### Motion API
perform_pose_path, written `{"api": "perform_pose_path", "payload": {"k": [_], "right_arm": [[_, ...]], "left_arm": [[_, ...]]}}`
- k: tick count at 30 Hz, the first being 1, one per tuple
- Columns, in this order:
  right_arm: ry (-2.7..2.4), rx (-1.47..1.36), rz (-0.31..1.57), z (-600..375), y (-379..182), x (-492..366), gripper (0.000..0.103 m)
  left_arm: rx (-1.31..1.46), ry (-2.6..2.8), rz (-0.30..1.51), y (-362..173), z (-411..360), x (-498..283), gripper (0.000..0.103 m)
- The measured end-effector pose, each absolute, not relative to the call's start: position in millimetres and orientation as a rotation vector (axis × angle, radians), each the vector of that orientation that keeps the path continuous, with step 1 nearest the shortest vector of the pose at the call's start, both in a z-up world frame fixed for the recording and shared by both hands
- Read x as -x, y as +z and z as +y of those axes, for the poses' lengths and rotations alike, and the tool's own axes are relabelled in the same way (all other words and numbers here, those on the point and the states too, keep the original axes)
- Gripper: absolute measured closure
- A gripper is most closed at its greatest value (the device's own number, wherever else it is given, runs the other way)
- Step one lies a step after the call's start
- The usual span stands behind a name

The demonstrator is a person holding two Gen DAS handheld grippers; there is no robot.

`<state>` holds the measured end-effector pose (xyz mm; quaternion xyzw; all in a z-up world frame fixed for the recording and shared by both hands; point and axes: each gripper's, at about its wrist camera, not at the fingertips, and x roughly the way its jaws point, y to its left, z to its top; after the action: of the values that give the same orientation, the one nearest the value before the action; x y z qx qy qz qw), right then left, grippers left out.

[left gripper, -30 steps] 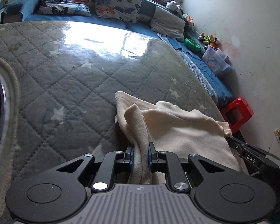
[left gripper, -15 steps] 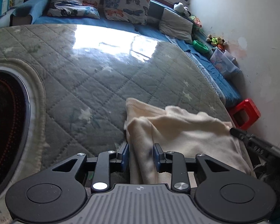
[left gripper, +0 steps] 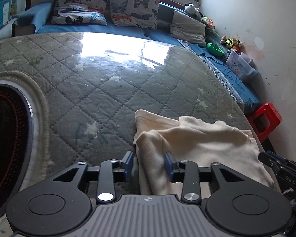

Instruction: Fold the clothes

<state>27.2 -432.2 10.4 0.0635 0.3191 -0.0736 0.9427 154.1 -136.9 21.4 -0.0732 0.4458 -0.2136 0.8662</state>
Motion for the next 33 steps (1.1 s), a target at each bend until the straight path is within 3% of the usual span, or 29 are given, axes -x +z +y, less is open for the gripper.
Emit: {"api": "perform_pose_path", "payload": {"k": [4, 12, 15, 18, 23, 29, 33], "right_arm": [[-0.186, -0.149, 0.647, -435.0, 7.2, -2.8, 0.053], [-0.223, -0.178, 0.641, -431.3, 1.6, 34.0, 0.033], [-0.231, -0.166, 0.641, -425.1, 0.2, 42.7, 0.030], [-0.230, -0.178, 0.633, -420.4, 0.2, 49.1, 0.020], [-0.220, -0.186, 0.615, -410.3, 2.0, 58.4, 0.018], [-0.230, -0.170, 0.571, -394.3, 7.6, 69.7, 0.001], [-0.229, -0.177, 0.542, -387.2, 10.3, 77.8, 0.000]], "left_arm": [[0.108, -0.442, 0.884, 28.1, -127.7, -134.6, 0.048], [0.010, -0.404, 0.768, 35.6, -109.2, -86.1, 0.016], [-0.019, -0.398, 0.731, 35.0, -104.9, -68.9, 0.011], [-0.037, -0.398, 0.699, 33.9, -100.7, -53.3, 0.003], [-0.060, -0.400, 0.665, 33.4, -98.5, -33.5, 0.000], [-0.084, -0.394, 0.637, 32.9, -100.7, -14.7, 0.000], [-0.072, -0.400, 0.627, 33.5, -100.9, -5.2, 0.000]]}}
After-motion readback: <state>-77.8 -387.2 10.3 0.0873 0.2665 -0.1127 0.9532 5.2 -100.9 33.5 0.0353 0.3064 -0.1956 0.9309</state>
